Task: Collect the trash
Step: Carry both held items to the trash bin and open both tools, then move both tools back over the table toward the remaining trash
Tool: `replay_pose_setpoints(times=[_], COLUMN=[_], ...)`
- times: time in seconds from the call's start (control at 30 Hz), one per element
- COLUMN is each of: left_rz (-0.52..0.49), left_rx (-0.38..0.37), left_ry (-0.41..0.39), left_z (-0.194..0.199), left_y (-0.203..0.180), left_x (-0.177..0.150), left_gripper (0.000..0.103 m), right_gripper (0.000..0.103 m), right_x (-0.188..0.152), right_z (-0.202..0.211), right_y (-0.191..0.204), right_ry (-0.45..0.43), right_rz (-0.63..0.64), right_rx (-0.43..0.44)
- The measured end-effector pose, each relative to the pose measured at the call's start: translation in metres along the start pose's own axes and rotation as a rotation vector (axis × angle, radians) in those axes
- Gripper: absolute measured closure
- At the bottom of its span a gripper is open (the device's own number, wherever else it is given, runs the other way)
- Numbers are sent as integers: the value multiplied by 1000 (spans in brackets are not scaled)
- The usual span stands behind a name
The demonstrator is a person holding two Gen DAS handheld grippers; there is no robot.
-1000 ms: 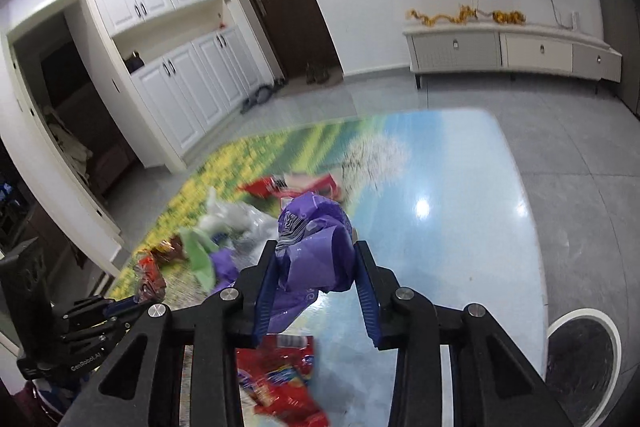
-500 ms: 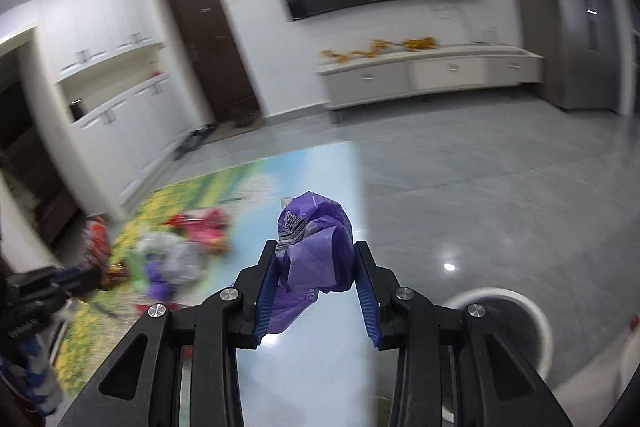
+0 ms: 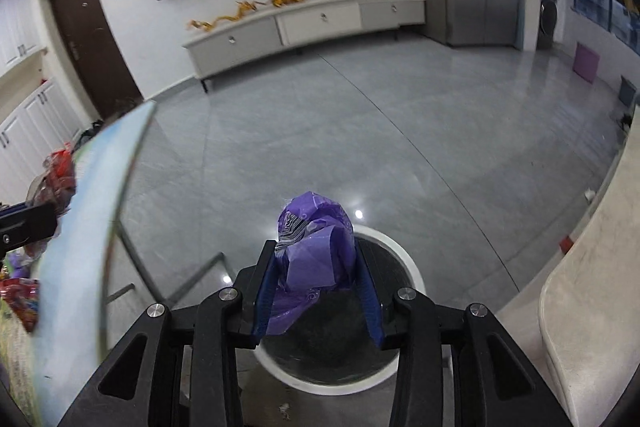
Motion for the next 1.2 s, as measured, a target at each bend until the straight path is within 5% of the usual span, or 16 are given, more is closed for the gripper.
replay_pose_setpoints(times=[0.17,0.23,0.3,0.57,0.77,1.0,1.2], left_rz=[44,62,82,64,22,64,122], left_rx=[-95,-103,-109,-83,-21,14,127], left_ry=[71,75,55,3,-98,-208,-286], left_z=[-37,-40,-38,-8,50,127,186], left_y=[-18,-19,-15,-9,5,54,125], left_x=[9,11,14,15,6,-17,-56], left_gripper=[84,69,46,45,45,45,45], right_gripper=[61,49,48,47,47,43,37], right_x=[-3,-6,-5,1,21,46,60], right_z=[-26,-31,-35,-15,23,80,118], right_y=[-13,-19,-23,-26,-2,64,134], right_ry=[41,53,62,34,-45,-151,-212], right_rz=[-7,-7,-11,-52,-37,65,178], right_rx=[-14,-38,-59,-67,-24,50,136])
Point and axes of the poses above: each gripper's, at about its wrist camera, not at the fingertips, and z roughly against the way its jaws point, y to its left, x to its top, the point moved 8 cm from there along -z, roughly the way its jaws point, and after that the axes turned 9 degrees about z, right-handed, at the moved point
